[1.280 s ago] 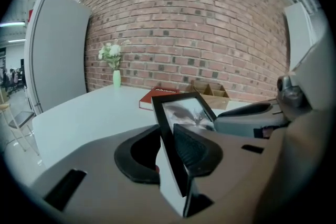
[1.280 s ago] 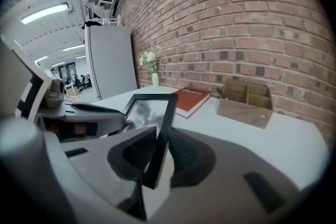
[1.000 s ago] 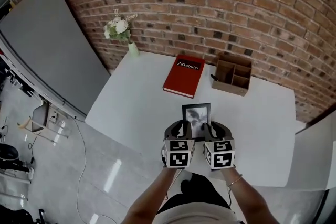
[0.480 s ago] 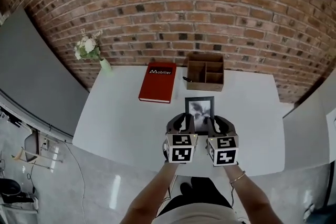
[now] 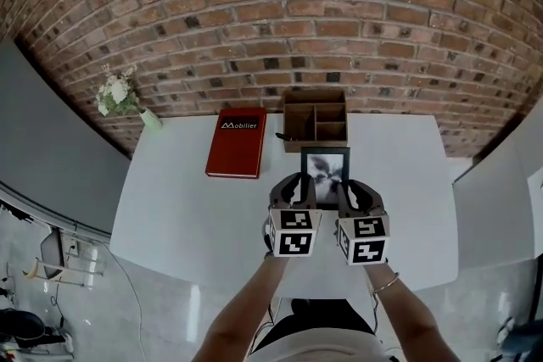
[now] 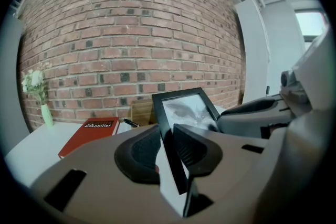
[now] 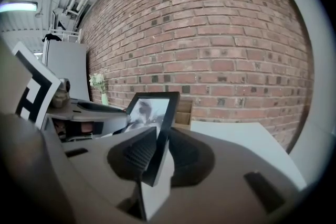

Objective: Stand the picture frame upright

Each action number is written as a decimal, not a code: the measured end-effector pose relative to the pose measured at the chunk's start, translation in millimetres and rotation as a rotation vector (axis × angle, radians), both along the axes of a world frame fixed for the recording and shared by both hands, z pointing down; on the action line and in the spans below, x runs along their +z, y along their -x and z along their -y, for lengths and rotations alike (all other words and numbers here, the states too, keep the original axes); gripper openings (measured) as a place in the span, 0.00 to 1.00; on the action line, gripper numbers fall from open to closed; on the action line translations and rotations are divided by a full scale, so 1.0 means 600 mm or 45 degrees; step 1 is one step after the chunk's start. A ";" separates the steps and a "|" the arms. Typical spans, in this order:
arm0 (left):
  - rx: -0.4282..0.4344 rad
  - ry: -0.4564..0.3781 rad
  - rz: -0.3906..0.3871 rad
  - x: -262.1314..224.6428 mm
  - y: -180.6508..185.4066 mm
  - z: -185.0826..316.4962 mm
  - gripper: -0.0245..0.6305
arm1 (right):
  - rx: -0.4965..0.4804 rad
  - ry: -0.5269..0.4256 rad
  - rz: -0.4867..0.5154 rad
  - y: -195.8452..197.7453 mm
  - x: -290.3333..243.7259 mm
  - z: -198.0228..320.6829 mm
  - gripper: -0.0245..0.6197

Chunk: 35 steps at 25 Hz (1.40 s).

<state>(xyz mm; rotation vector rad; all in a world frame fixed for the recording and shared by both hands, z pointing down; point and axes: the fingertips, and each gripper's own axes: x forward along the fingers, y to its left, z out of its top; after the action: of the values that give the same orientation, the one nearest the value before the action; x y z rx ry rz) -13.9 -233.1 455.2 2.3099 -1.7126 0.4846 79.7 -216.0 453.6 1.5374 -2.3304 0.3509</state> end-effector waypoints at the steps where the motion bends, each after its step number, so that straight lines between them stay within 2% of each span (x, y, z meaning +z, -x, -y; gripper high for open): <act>1: 0.001 -0.005 0.005 -0.002 -0.003 0.012 0.15 | -0.002 -0.007 -0.003 -0.003 -0.001 0.008 0.16; 8: 0.004 -0.033 0.020 -0.014 -0.021 0.082 0.12 | -0.001 -0.010 -0.003 -0.018 0.005 0.069 0.16; 27: -0.063 0.058 -0.005 0.076 -0.026 0.172 0.13 | -0.018 0.089 -0.037 -0.027 0.092 0.179 0.16; 35: -0.085 0.068 -0.005 0.088 -0.018 0.196 0.13 | -0.037 0.093 -0.046 -0.020 0.113 0.208 0.16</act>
<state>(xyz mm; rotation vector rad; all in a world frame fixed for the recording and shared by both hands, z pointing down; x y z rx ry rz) -3.2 -350.4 508.2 2.2076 -1.7472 0.5063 91.7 -340.9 521.7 1.4628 -2.2837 0.3934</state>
